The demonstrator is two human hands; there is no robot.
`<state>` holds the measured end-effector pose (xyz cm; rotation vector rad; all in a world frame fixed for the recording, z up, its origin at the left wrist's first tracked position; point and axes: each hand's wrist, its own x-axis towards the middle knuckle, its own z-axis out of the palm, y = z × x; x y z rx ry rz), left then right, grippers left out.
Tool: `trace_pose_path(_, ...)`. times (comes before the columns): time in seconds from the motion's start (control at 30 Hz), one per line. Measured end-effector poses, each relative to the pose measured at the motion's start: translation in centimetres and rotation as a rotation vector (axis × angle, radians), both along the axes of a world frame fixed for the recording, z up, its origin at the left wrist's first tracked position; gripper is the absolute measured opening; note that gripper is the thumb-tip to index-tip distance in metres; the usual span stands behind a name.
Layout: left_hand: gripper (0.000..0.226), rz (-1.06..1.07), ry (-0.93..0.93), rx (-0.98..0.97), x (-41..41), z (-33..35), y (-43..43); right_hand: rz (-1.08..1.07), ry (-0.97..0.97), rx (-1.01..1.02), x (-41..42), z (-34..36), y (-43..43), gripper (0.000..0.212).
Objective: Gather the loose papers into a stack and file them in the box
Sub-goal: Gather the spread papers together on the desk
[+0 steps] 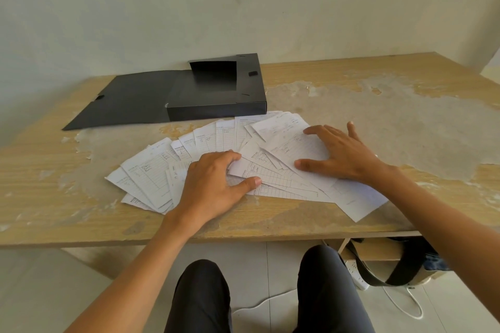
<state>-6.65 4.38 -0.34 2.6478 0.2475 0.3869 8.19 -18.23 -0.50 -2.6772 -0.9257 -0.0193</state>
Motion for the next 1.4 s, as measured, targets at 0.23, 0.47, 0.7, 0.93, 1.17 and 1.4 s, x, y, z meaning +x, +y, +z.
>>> trace_pose_path(0.23, 0.065, 0.019, 0.001, -0.009, 0.1, -0.2, -0.1, 0.017, 0.012, 0.032, 0.0, -0.3, 1.0, 0.098)
trace_pose_path(0.47, 0.065, 0.028, -0.019, 0.002, 0.3, 0.0, -0.5, 0.089, 0.021, 0.079, -0.2, -0.4, 1.4, 0.094)
trace_pose_path(0.7, 0.068, 0.036, -0.05, -0.011, 0.2, -0.4, -0.5, 0.134, 0.075, 0.08, -0.3, -0.3, 1.5, 0.096)
trace_pose_path(0.93, 0.075, 0.065, -0.059, 0.005, 0.1, -0.6, -0.8, 0.147, 0.046, 0.106, -1.0, 0.2, 1.7, 0.098)
trace_pose_path(1.17, 0.079, 0.015, -0.054, -0.031, -0.2, -0.5, -0.5, 0.095, 0.091, 0.119, -1.6, 0.9, 1.8, 0.087)
trace_pose_path(1.4, 0.095, -0.013, -0.001, -0.032, -0.5, -0.2, -0.3, 0.032, 0.045, 0.091, -2.0, 2.8, -3.7, 0.106)
